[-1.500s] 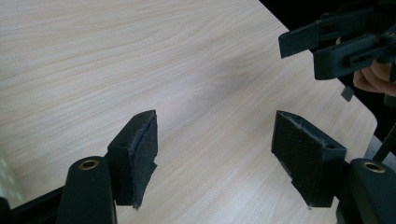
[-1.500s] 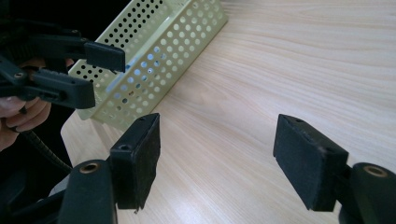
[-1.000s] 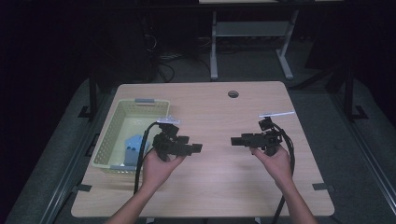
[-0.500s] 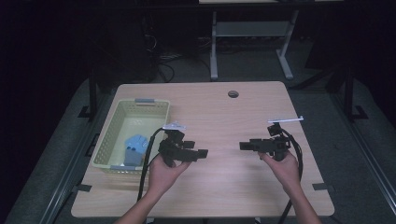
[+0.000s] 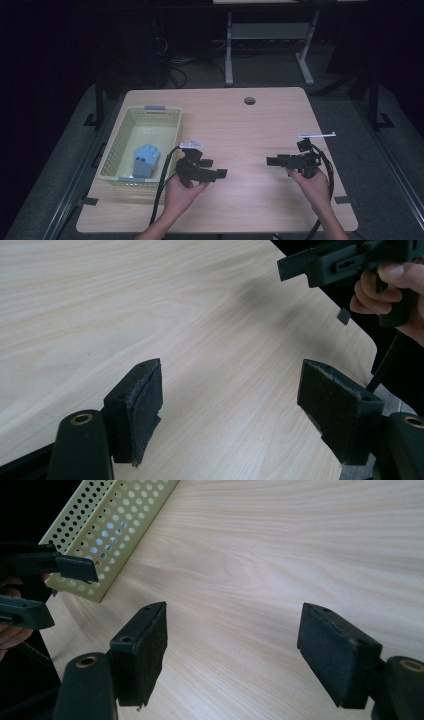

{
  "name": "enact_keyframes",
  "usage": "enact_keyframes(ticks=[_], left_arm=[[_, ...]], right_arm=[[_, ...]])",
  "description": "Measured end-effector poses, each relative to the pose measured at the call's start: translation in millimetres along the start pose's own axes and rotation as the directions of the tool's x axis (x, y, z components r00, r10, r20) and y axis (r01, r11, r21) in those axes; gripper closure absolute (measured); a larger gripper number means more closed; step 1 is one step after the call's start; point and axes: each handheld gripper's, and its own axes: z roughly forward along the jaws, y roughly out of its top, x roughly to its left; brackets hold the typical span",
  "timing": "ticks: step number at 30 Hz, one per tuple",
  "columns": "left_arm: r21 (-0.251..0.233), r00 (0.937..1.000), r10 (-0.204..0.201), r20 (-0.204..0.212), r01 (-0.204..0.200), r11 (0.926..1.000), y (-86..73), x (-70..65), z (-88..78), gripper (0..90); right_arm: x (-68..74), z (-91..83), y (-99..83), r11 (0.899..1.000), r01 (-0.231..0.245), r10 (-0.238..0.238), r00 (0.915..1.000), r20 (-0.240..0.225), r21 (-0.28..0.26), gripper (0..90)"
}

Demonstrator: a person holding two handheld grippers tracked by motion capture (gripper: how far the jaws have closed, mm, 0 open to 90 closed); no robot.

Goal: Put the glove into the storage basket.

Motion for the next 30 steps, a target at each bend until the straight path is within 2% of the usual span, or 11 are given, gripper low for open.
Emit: enact_keyframes(ticks=[11, 15, 20, 24, 25, 28, 30], left_arm=[[-0.008, 0.9999, 0.006, 0.016, -0.006, 1.0, -17.0, -4.4, 9.3, 25.1], [-0.007, 0.9997, 0.011, 0.021, -0.011, 0.9999, -24.2, -6.3, 10.1, 24.6], [-0.011, 0.9995, 0.013, 0.03, -0.012, 0.9999, -31.9, -8.5, 11.2, 23.6], [0.006, 0.9989, 0.034, 0.031, -0.034, 0.9994, -40.7, -13.3, 10.6, 23.1], [0.004, 0.9985, 0.042, 0.036, -0.042, 0.9991, -45.3, -15.0, 9.3, 23.1], [-0.006, 0.9978, 0.054, 0.037, -0.054, 0.9985, -49.6, -16.3, 7.9, 23.1], [-0.015, 0.9965, 0.068, 0.048, -0.067, 0.9976, -57.9, -16.5, 6.6, 23.1]], right_arm=[[-10.7, -3.6, -19.0, 1.0, -0.023, 0.023, 0.9997, 0.001, 0.009, 26.9], [-10.4, -5.2, -25.9, 1.0, -0.027, 0.027, 0.9996, -0.006, 0.014, 26.9], [-7.9, -6.7, -33.0, 1.0, -0.01, 0.01, 0.9999, 0.0, 0.004, 27.0], [-6.6, -8.6, -38.1, 1.0, -0.002, 0.002, 1.0, 0.006, -0.008, 26.8], [-5.8, -11.3, -42.2, 1.0, 0.013, -0.013, 0.9999, 0.011, -0.015, 26.7], [-5.7, -12.4, -46.6, 0.999, 0.016, -0.016, 0.9998, 0.011, -0.033, 26.0], [-4.9, -13.2, -53.6, 0.999, 0.019, -0.019, 0.9998, 0.001, -0.045, 25.5]])
